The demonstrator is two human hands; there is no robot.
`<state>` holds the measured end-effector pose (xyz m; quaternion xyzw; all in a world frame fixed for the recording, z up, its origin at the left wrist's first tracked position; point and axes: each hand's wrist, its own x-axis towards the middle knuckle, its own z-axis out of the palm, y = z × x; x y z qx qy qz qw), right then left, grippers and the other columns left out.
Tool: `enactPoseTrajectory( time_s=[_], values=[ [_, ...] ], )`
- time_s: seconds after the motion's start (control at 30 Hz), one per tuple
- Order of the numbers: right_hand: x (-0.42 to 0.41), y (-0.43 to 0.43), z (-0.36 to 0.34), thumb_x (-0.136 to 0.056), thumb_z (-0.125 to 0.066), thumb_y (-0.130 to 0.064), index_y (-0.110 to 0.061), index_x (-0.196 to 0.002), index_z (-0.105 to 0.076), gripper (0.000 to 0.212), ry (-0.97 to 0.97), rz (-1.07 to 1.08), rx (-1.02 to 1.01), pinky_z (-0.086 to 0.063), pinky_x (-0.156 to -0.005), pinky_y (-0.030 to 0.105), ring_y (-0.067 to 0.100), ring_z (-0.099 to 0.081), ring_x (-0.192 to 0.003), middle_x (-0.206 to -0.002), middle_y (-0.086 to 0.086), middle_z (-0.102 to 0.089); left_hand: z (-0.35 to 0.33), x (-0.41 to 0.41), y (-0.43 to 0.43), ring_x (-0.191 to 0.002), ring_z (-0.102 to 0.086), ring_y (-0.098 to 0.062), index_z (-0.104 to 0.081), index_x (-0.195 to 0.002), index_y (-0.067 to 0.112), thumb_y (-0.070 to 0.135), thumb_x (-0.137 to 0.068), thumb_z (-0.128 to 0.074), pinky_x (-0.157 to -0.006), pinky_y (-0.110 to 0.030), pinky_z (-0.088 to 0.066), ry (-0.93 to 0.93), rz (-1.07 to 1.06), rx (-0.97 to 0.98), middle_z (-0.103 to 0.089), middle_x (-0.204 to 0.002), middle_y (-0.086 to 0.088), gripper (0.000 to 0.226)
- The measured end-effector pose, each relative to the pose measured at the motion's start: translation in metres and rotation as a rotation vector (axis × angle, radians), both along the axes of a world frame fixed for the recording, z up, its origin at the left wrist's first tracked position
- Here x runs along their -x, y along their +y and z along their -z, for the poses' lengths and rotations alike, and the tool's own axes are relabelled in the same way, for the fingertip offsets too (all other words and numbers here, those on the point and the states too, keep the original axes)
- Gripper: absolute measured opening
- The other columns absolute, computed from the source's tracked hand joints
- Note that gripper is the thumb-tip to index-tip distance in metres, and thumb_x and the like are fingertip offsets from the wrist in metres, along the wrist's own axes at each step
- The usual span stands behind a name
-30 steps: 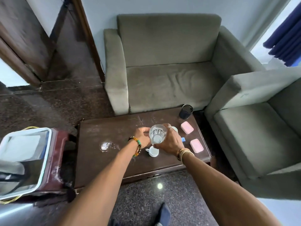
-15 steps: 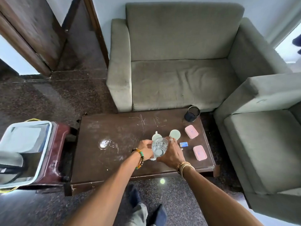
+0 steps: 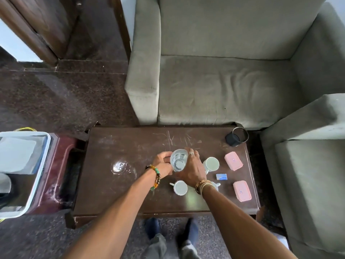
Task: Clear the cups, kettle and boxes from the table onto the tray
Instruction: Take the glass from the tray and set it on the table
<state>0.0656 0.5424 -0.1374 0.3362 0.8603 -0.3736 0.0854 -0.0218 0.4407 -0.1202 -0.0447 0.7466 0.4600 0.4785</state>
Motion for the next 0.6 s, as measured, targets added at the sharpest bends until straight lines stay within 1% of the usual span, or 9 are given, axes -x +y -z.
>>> enactPoseTrajectory(
  time_s=[0.07,0.13,0.17,0.2,0.3,0.37,0.43,0.53,0.6],
  values=[
    [0.022,0.012,0.014,-0.052,-0.091,-0.035,-0.018,-0.137,-0.039,0.101,-0.002,-0.015,0.001,-0.051,-0.089,0.037,0.027,-0.06,-0.107,-0.128,0.003,-0.046,0.014,0.018,0.011,-0.109,-0.058,-0.024,-0.05,-0.132,0.004,-0.028,-0.069,-0.056,-0.063,-0.029,-0.053,0.023,-0.022,-0.017,-0.062,-0.124,-0.014,0.071],
    [0.045,0.024,0.032,-0.053,-0.089,-0.036,-0.02,-0.138,-0.038,0.1,0.013,-0.047,-0.007,-0.05,-0.089,0.037,0.027,-0.06,-0.109,-0.129,0.002,-0.046,0.033,0.034,0.02,-0.105,-0.057,-0.018,-0.049,-0.133,0.006,-0.026,-0.068,-0.056,-0.059,-0.021,-0.053,0.045,-0.043,-0.032,-0.062,-0.123,-0.011,0.073],
    [0.056,0.029,0.043,-0.055,-0.088,-0.037,-0.02,-0.138,-0.039,0.099,0.021,-0.071,-0.016,-0.05,-0.091,0.037,0.027,-0.058,-0.113,-0.13,0.002,-0.046,0.043,0.042,0.024,-0.105,-0.057,-0.017,-0.049,-0.134,0.007,-0.026,-0.068,-0.056,-0.06,-0.02,-0.053,0.054,-0.063,-0.039,-0.062,-0.121,-0.008,0.074],
    [0.066,0.034,0.054,-0.056,-0.088,-0.038,-0.02,-0.139,-0.038,0.098,0.019,-0.092,-0.021,-0.05,-0.093,0.038,0.027,-0.057,-0.116,-0.133,0.002,-0.045,0.055,0.049,0.028,-0.108,-0.058,-0.018,-0.049,-0.135,0.008,-0.025,-0.067,-0.055,-0.064,-0.022,-0.055,0.053,-0.081,-0.044,-0.062,-0.122,-0.006,0.075],
    [0.088,0.044,0.084,-0.058,-0.088,-0.04,-0.018,-0.142,-0.036,0.101,0.005,-0.107,-0.03,-0.05,-0.095,0.039,0.028,-0.057,-0.115,-0.135,0.004,-0.044,0.094,0.066,0.036,-0.118,-0.058,-0.023,-0.046,-0.14,0.01,-0.025,-0.064,-0.054,-0.089,-0.038,-0.055,0.03,-0.128,-0.05,-0.061,-0.128,-0.005,0.084],
    [0.1,0.051,0.106,-0.06,-0.087,-0.041,-0.017,-0.143,-0.035,0.101,0.004,-0.116,-0.033,-0.049,-0.096,0.039,0.027,-0.056,-0.117,-0.134,0.005,-0.045,0.117,0.077,0.04,-0.12,-0.057,-0.023,-0.046,-0.141,0.011,-0.024,-0.061,-0.055,-0.095,-0.044,-0.053,0.026,-0.154,-0.045,-0.061,-0.128,-0.002,0.087],
    [0.111,0.056,0.123,-0.061,-0.087,-0.041,-0.016,-0.144,-0.034,0.102,-0.006,-0.145,-0.031,-0.048,-0.098,0.039,0.026,-0.052,-0.122,-0.136,0.005,-0.045,0.133,0.085,0.041,-0.121,-0.056,-0.024,-0.045,-0.141,0.011,-0.024,-0.061,-0.056,-0.095,-0.045,-0.054,0.019,-0.179,-0.051,-0.06,-0.131,-0.004,0.089],
    [0.124,0.059,0.143,-0.062,-0.087,-0.041,-0.016,-0.146,-0.033,0.103,-0.023,-0.157,-0.022,-0.049,-0.096,0.039,0.026,-0.055,-0.119,-0.135,0.005,-0.045,0.151,0.095,0.043,-0.118,-0.058,-0.021,-0.047,-0.14,0.015,-0.022,-0.061,-0.058,-0.088,-0.041,-0.057,0.024,-0.198,-0.028,-0.061,-0.13,-0.001,0.088],
    [0.129,0.059,0.153,-0.063,-0.087,-0.041,-0.016,-0.146,-0.032,0.103,-0.033,-0.166,-0.01,-0.049,-0.097,0.037,0.025,-0.054,-0.119,-0.136,0.005,-0.045,0.159,0.1,0.044,-0.118,-0.058,-0.02,-0.047,-0.14,0.015,-0.022,-0.06,-0.059,-0.088,-0.041,-0.057,0.017,-0.196,-0.017,-0.061,-0.131,0.0,0.089]
  ],
)
